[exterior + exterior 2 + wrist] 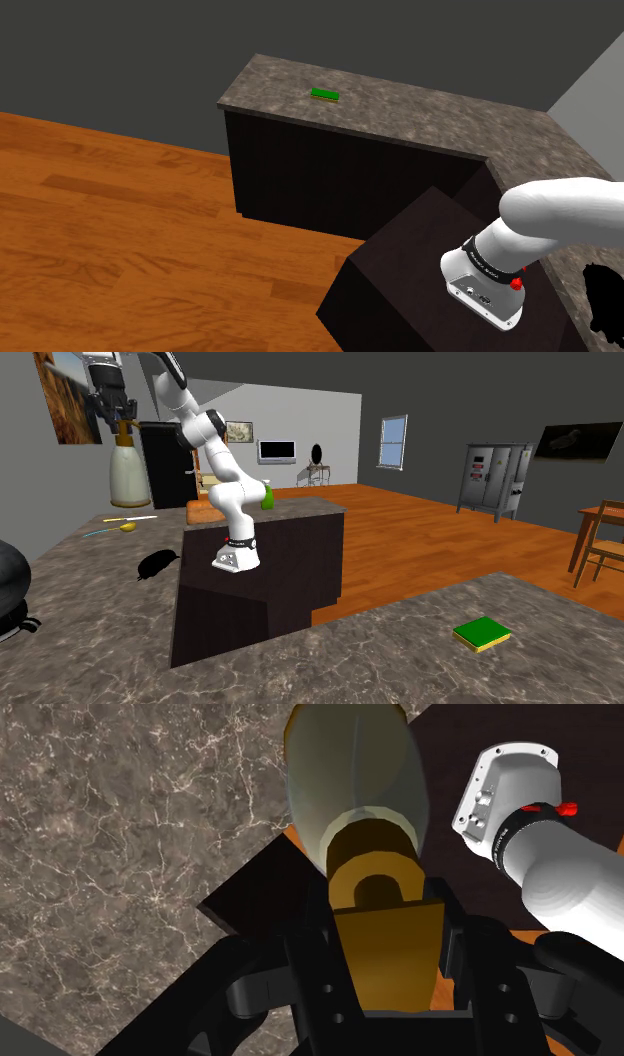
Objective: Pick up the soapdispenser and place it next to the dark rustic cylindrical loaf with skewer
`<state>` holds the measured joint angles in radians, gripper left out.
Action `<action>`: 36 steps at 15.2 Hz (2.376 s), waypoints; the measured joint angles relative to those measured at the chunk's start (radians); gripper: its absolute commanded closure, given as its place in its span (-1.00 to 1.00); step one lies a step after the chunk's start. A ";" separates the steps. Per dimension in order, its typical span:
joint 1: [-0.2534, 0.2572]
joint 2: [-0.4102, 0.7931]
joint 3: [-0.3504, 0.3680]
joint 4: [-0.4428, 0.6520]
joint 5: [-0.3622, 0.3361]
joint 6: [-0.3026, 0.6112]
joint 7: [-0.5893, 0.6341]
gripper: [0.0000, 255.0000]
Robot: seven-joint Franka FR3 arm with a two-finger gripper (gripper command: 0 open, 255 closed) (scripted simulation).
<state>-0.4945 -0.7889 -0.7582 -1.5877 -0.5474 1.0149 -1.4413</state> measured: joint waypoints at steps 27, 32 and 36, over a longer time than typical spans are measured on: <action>-0.107 -0.244 -0.049 -0.494 -0.103 0.260 0.087 1.00; -0.123 -0.278 -0.073 -0.571 -0.129 0.308 0.098 1.00; -0.136 -0.301 -0.094 -0.622 -0.151 0.339 0.103 1.00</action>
<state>-0.6305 -1.0894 -0.8521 -2.2099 -0.6987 1.3537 -1.3379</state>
